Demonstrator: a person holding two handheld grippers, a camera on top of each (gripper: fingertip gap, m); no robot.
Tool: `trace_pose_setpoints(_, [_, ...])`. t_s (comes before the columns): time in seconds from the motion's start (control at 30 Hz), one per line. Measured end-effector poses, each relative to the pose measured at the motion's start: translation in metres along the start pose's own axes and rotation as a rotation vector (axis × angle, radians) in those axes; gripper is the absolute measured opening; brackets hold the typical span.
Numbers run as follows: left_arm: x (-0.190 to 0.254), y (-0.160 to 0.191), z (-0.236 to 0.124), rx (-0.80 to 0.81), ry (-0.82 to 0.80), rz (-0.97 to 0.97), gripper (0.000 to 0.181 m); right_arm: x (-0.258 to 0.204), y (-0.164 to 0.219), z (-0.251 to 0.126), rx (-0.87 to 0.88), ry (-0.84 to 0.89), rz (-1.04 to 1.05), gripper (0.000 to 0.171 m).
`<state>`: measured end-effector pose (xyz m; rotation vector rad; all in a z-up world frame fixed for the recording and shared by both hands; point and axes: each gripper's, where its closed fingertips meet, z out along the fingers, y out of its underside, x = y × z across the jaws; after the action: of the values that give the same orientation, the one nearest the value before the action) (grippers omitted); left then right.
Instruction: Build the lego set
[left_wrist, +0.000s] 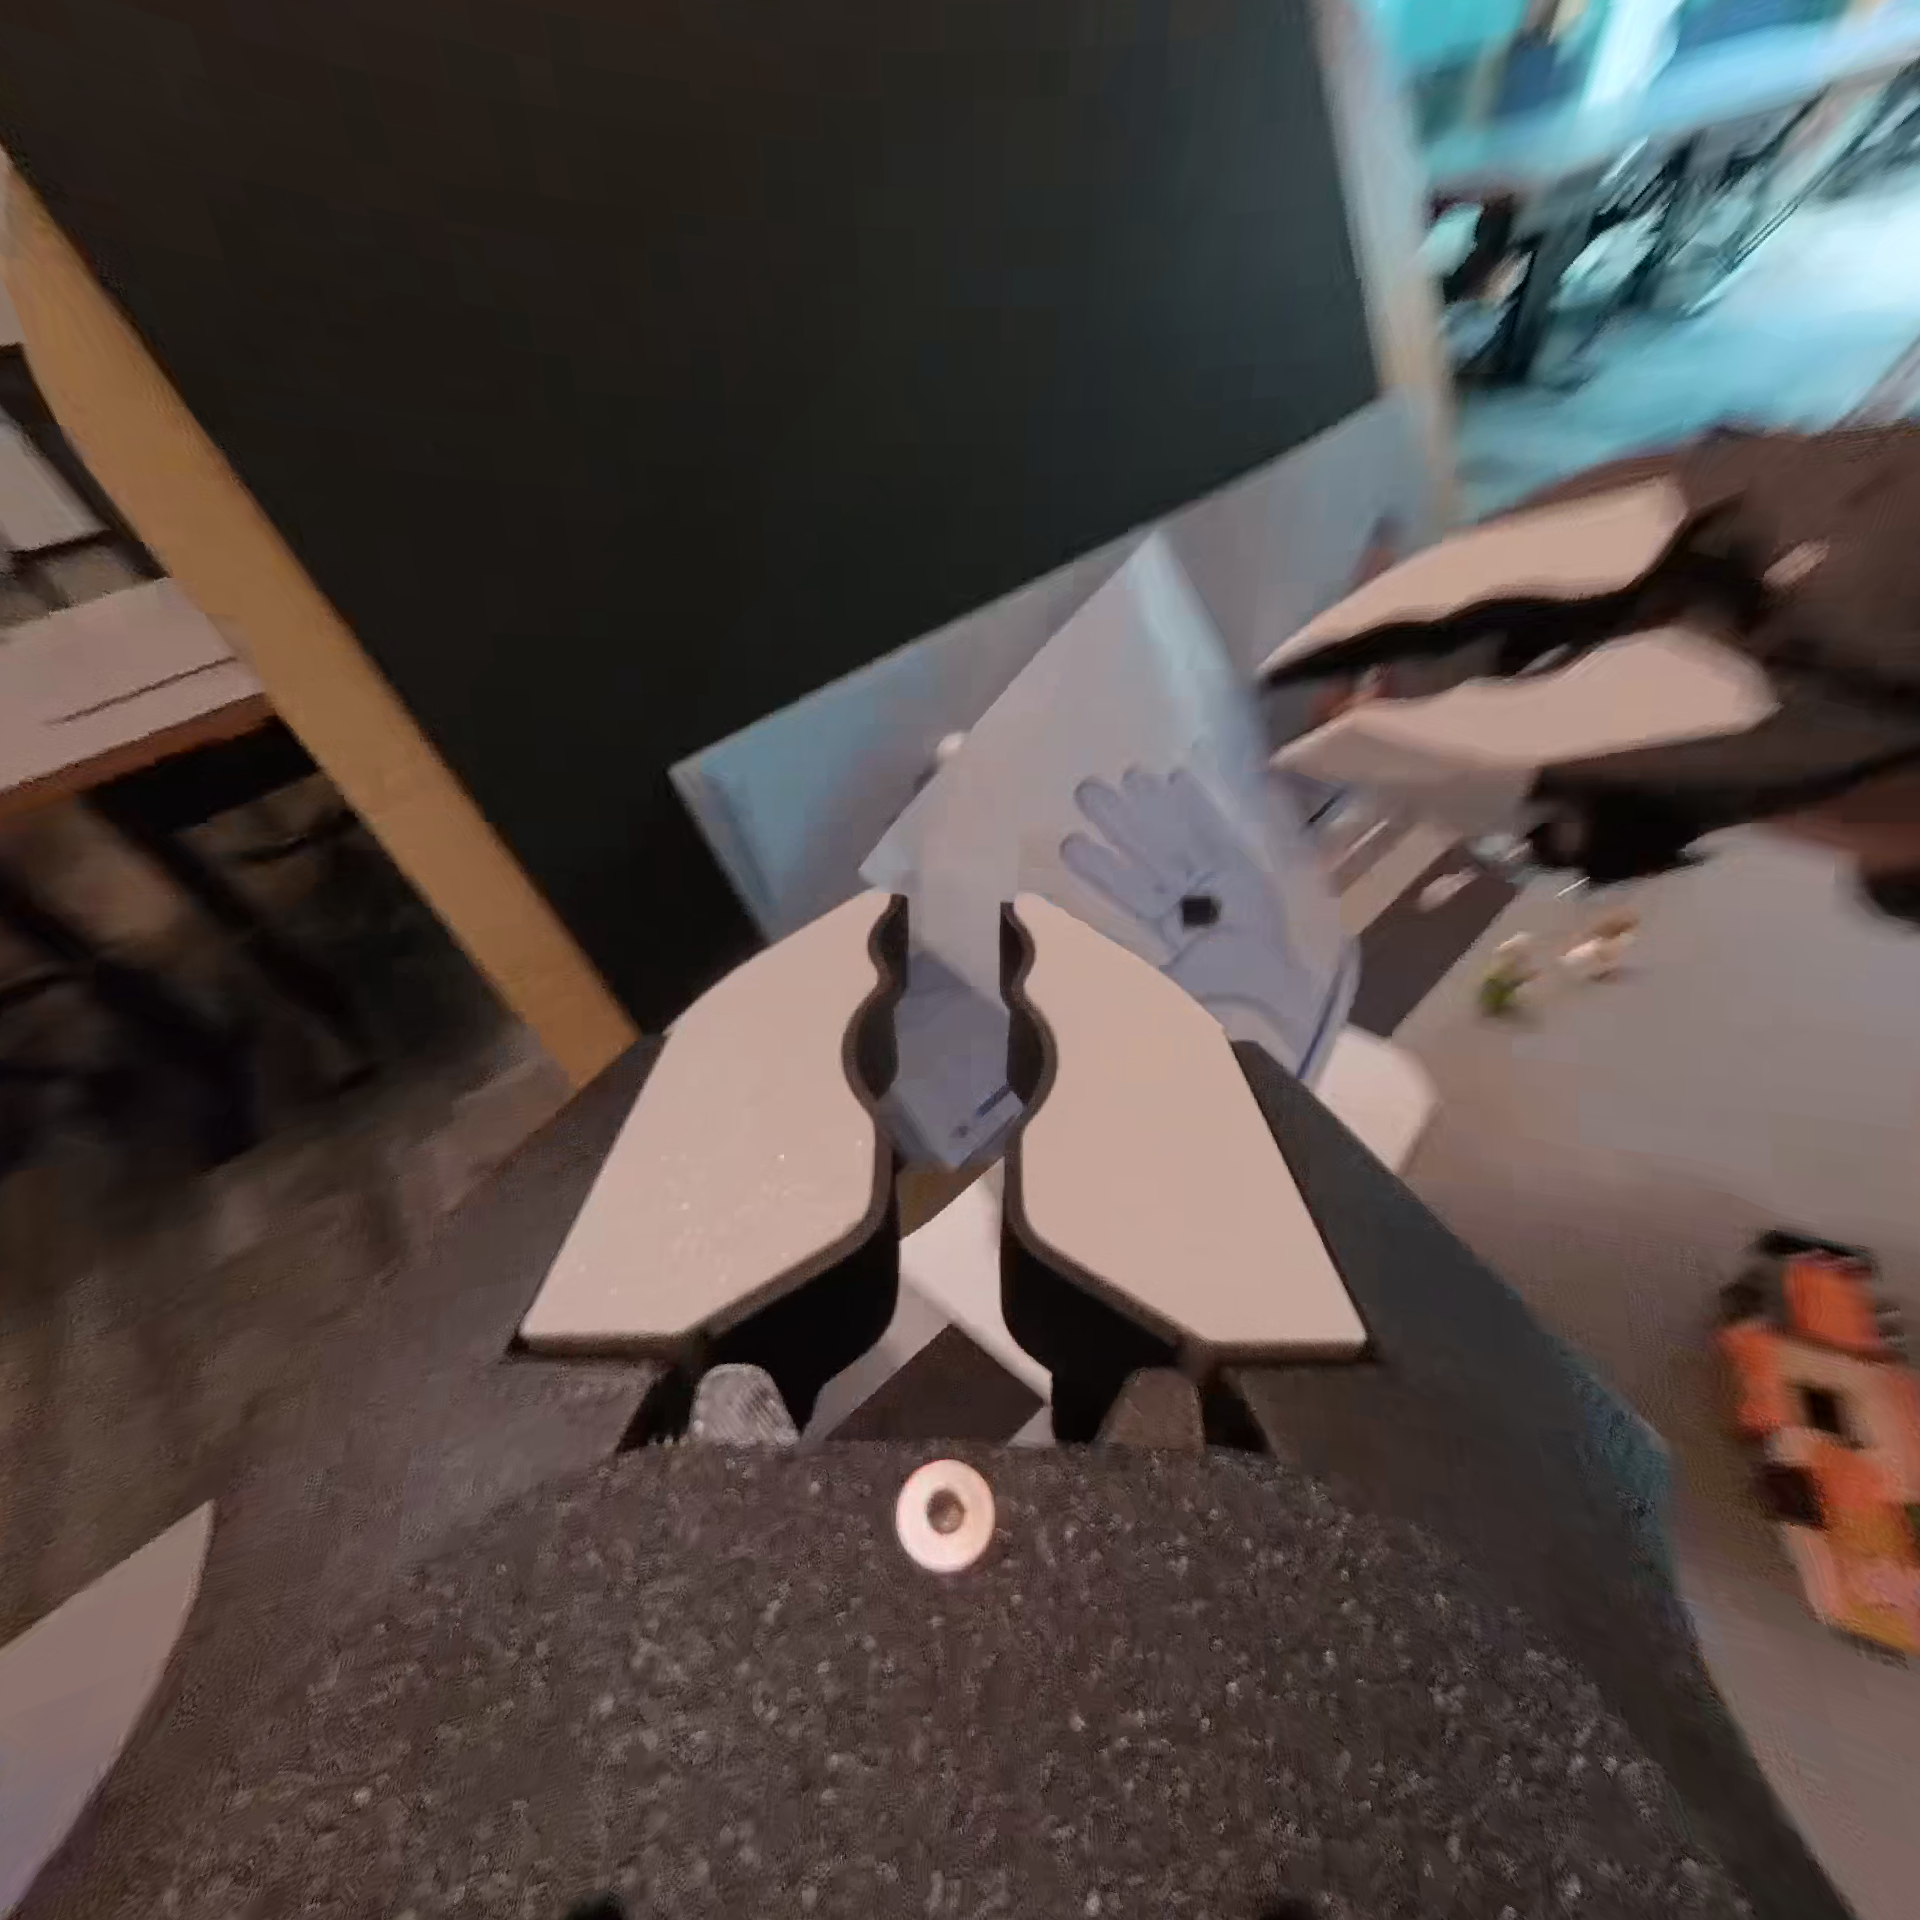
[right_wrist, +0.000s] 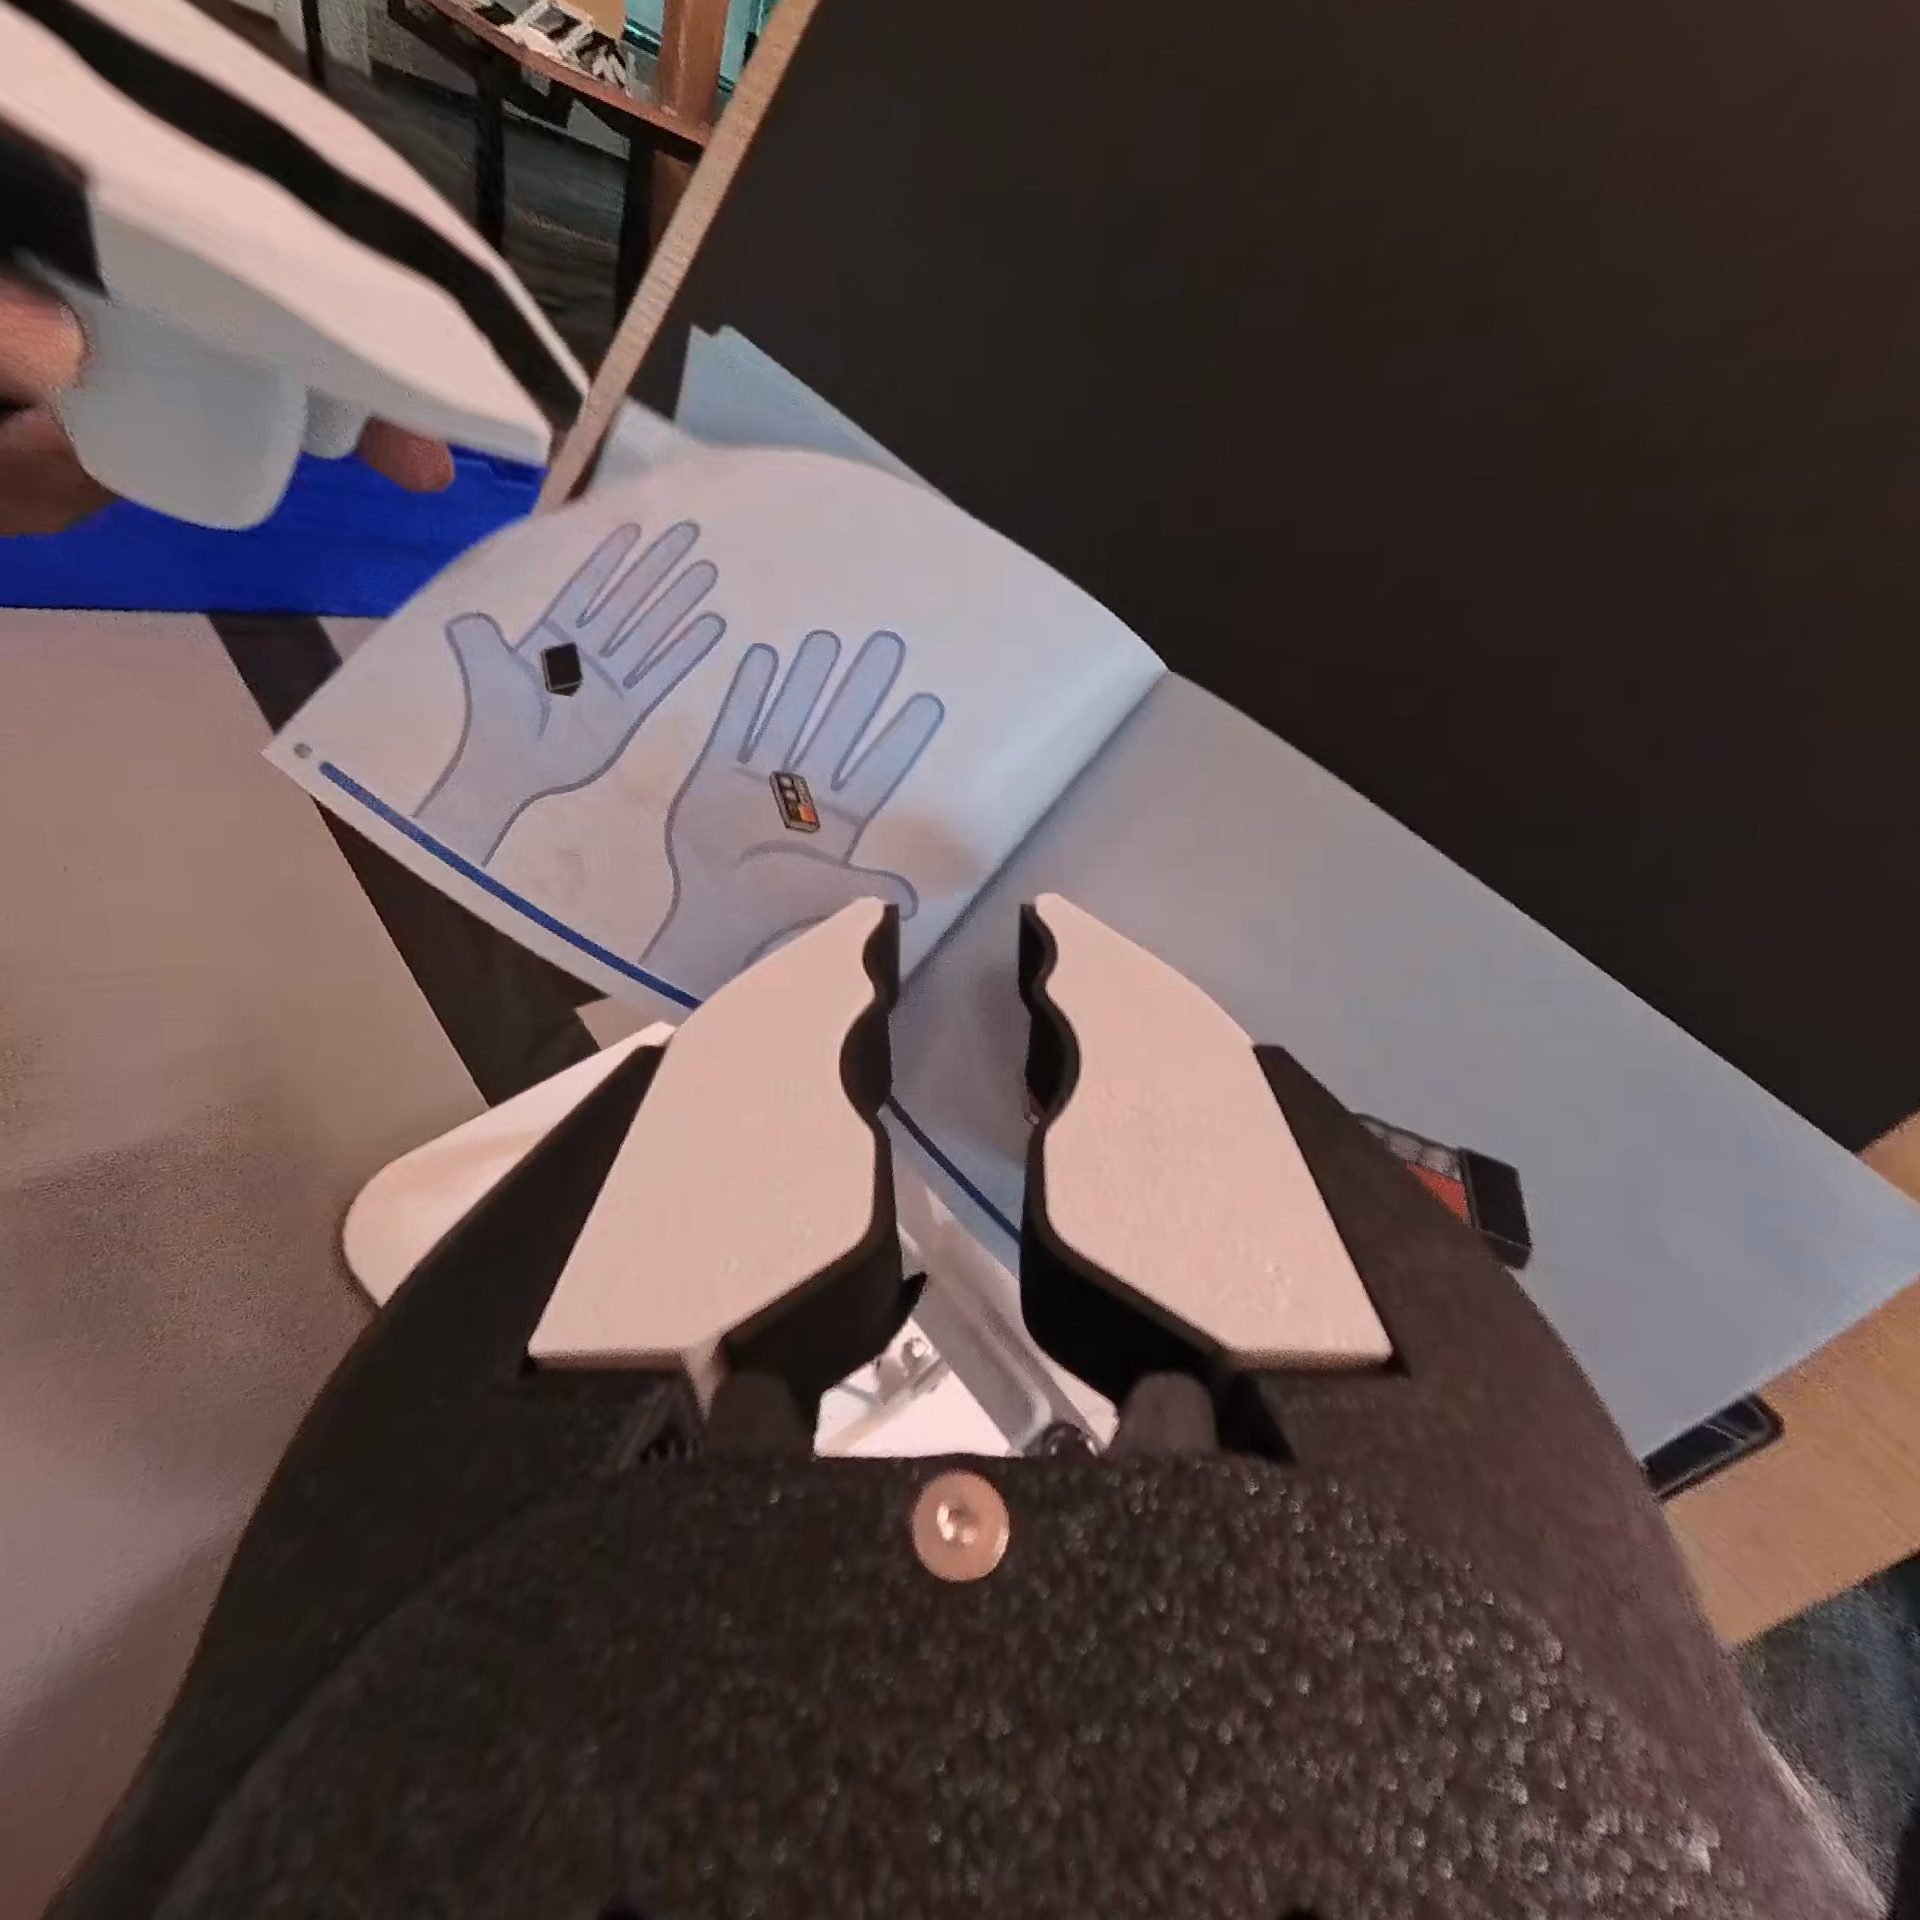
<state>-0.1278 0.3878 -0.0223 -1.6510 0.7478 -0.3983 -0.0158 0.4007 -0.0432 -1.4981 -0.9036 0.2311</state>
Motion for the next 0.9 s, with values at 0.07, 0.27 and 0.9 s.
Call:
trace_pose_setpoints(0.07, [-0.002, 0.008, 0.002, -0.033, -0.035, 0.057, 0.018, 0.001, 0.002, 0.001, -0.005, 0.004, -0.003, 0.022])
trace_pose_setpoints(0.27, [-0.022, 0.006, -0.018, 0.035, -0.019, -0.103, 0.017, 0.004, 0.003, -0.003, -0.02, 0.024, -0.021, 0.021])
trace_pose_setpoints(0.9, [0.012, 0.025, 0.041, -0.194, -0.119, 0.148, 0.014, -0.002, -0.011, -0.006, 0.028, -0.002, -0.038, 0.02])
